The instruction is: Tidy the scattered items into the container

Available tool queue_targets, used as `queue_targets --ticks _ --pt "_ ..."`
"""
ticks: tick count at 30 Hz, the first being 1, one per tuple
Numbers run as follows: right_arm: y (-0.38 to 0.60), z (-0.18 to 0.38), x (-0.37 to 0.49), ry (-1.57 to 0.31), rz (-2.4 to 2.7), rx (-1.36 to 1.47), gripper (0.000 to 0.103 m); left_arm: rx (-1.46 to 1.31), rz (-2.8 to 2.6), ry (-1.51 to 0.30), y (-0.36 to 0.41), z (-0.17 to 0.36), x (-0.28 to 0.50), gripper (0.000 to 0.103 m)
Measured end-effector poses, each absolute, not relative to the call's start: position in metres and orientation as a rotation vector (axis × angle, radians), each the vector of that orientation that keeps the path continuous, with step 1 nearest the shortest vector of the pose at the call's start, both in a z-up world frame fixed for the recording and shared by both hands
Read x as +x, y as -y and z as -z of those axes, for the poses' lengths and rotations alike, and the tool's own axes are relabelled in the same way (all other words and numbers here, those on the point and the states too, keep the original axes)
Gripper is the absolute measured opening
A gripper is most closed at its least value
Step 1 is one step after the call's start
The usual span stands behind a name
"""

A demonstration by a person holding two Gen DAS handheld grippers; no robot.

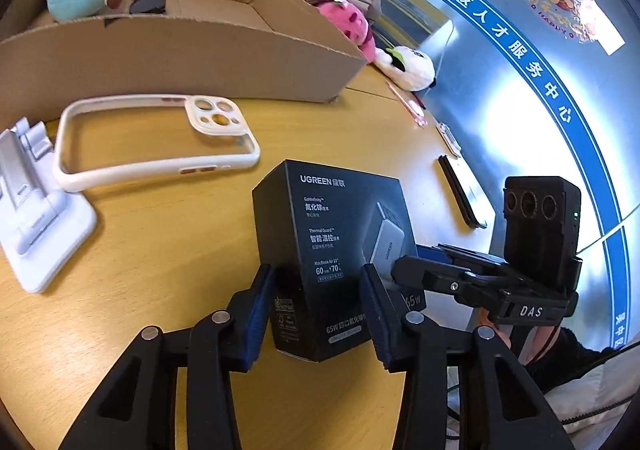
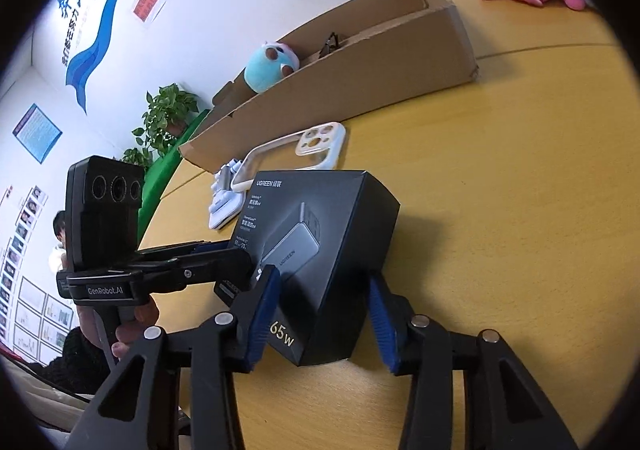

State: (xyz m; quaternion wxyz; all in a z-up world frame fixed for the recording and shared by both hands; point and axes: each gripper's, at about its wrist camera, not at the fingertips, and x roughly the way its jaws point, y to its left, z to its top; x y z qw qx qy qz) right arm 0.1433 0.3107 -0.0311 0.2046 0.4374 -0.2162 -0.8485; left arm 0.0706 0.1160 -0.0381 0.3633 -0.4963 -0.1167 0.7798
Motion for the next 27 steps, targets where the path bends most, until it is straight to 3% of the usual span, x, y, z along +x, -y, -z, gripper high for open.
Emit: queue_targets --ticks 7,11,12,15,16,22,27 --pt "-0.306 0.028 0.142 0.573 2.350 1.238 0.044 -1.297 -2.014 0.332 -0.107 0.039 0.073 0.045" --pt "-0.307 0.036 0.136 0.585 2.306 1.289 0.062 -1.324 -1.953 0.367 -0.107 0.045 0.072 0.042" --pt "-0.307 0.036 0.136 0.574 2.297 1.286 0.068 -1.332 -1.940 0.397 -0.104 0.046 0.068 0.045" --pt "-0.308 0.030 0.140 0.479 2.263 1.247 0.078 -1.337 -1.967 0.470 -0.091 0.045 0.059 0.079" --pt "-0.309 0.029 0.141 0.441 2.256 1.237 0.078 -1.334 -1.976 0.500 -0.086 0.044 0.053 0.084" --pt "-0.303 0.033 0.143 0.294 2.225 1.269 0.081 -1.347 -1.936 0.432 -0.103 0.039 0.022 0.087" --pt "-0.272 0.038 0.162 0.067 2.270 1.217 0.081 -1.327 -1.877 0.384 -0.134 0.047 0.005 0.090"
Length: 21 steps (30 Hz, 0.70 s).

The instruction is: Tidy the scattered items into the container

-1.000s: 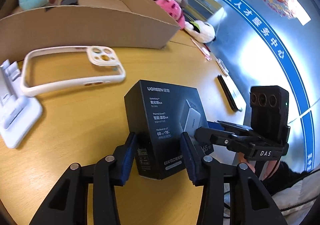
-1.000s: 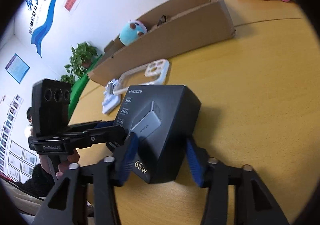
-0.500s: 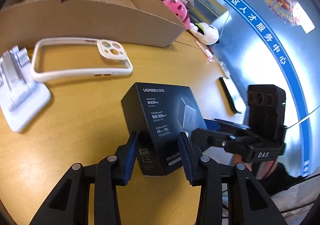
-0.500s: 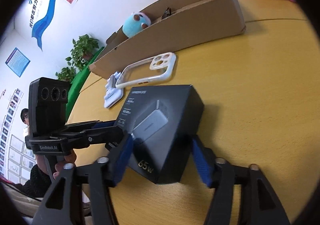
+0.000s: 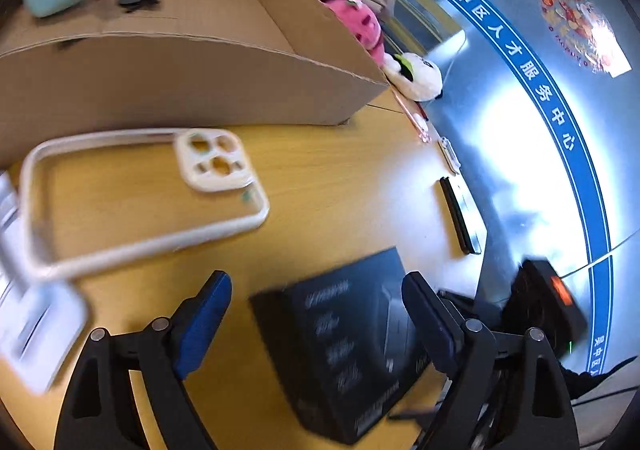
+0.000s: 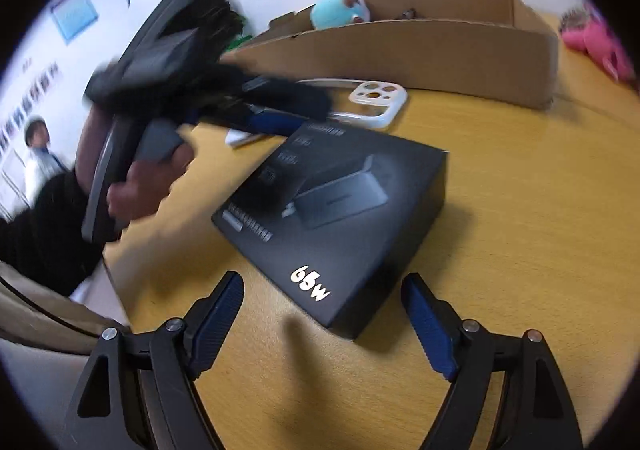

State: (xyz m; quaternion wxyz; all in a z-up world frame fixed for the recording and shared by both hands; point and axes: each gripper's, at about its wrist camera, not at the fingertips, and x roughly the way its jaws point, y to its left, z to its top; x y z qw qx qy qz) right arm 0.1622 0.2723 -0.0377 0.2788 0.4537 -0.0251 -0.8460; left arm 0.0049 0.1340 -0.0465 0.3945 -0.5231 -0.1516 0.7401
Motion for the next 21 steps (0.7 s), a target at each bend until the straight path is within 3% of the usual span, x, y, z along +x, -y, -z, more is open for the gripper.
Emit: queue_targets --ticks 4,14,21 --pt "-0.262 0.041 0.166 -0.019 2.370 1.189 0.081 -1.283 -1.870 0.285 -0.153 0.054 0.009 0.076" --pt "-0.254 0.032 0.181 -0.042 2.421 1.090 0.078 -1.256 -1.960 0.286 -0.136 0.032 0.018 0.077" --pt "-0.247 -0.002 0.169 -0.086 2.434 0.999 0.078 -1.147 -2.043 0.184 -0.129 -0.021 0.015 0.077"
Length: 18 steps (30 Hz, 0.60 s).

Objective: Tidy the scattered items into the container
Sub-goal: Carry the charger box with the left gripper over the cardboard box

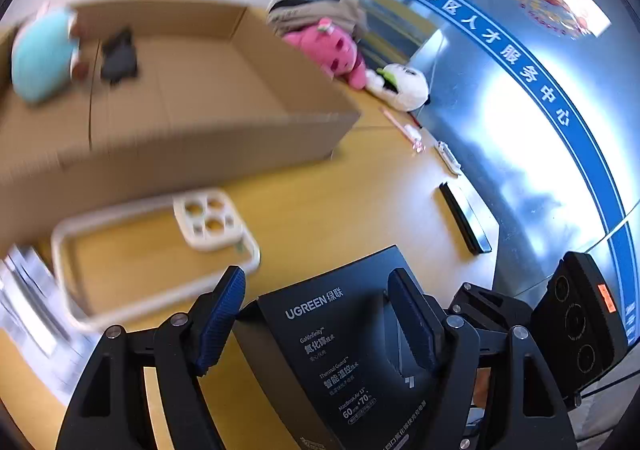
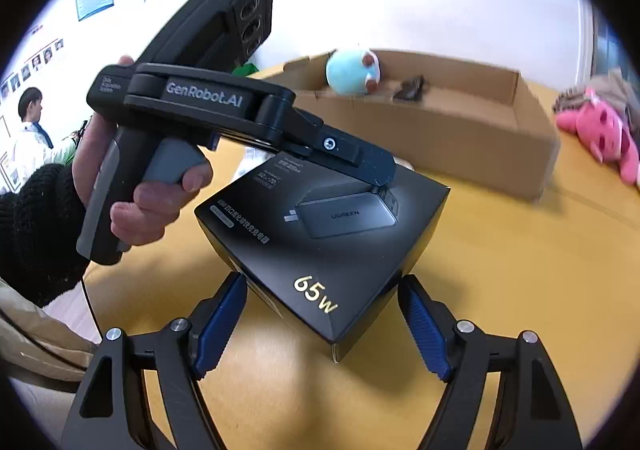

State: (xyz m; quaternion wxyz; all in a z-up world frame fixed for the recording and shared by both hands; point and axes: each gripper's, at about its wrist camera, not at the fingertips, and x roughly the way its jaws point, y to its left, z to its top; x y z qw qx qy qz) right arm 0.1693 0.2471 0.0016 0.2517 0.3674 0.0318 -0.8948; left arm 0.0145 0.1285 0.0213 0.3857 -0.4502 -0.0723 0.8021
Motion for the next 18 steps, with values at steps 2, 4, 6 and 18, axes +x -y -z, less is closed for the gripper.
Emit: queue_targets --ticks 2,4,6,18 --pt "-0.248 -0.014 0.161 -0.097 2.440 0.984 0.078 -1.106 -2.065 0.150 -0.130 -0.037 0.010 0.077" --pt "-0.248 -0.027 0.154 -0.118 2.454 0.967 0.078 -1.058 -2.085 0.140 -0.127 -0.054 0.003 0.077" --pt "-0.248 -0.043 0.144 -0.122 2.466 0.937 0.078 -1.016 -2.103 0.150 -0.126 -0.069 -0.006 0.077" --pt "-0.264 -0.121 0.062 -0.213 2.453 0.756 0.078 -0.817 -2.218 0.050 -0.126 -0.164 -0.069 0.077"
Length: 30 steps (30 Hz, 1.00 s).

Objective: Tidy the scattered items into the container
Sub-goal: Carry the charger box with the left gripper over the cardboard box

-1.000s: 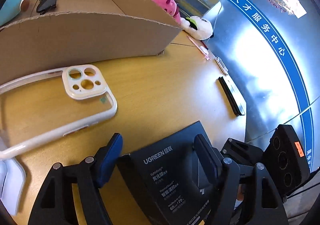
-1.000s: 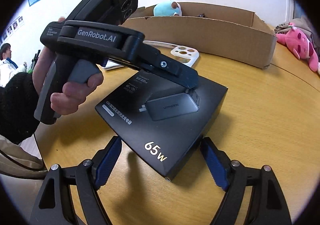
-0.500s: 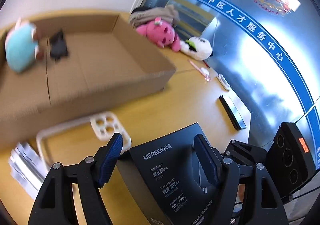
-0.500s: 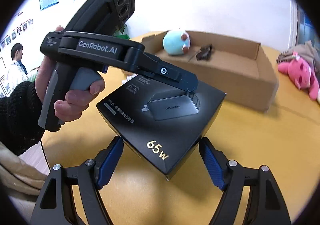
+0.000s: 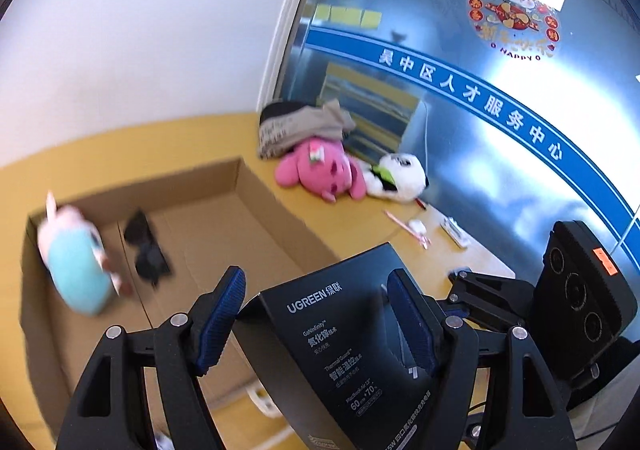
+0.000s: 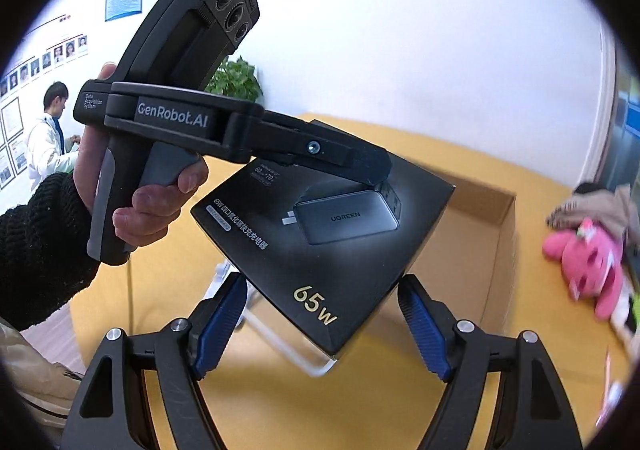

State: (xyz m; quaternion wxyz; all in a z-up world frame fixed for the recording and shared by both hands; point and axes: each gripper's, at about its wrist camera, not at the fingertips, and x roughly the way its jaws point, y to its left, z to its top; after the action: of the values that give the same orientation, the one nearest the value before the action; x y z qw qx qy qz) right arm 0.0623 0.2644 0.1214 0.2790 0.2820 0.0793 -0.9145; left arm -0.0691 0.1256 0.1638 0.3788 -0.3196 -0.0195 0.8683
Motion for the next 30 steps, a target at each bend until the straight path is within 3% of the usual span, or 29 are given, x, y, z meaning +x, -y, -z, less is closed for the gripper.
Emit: queue_targets --ticks 15,30 --pt "-0.294 -0.155 -0.071 -0.289 2.420 0.765 0.078 -0.811 -2.204 0.106 -0.139 -0.187 -0.207 0.077" --pt "-0.304 -0.100 -0.201 -0.295 2.336 0.963 0.077 -0.973 -2.208 0.166 -0.151 -0.113 -0.346 0.077"
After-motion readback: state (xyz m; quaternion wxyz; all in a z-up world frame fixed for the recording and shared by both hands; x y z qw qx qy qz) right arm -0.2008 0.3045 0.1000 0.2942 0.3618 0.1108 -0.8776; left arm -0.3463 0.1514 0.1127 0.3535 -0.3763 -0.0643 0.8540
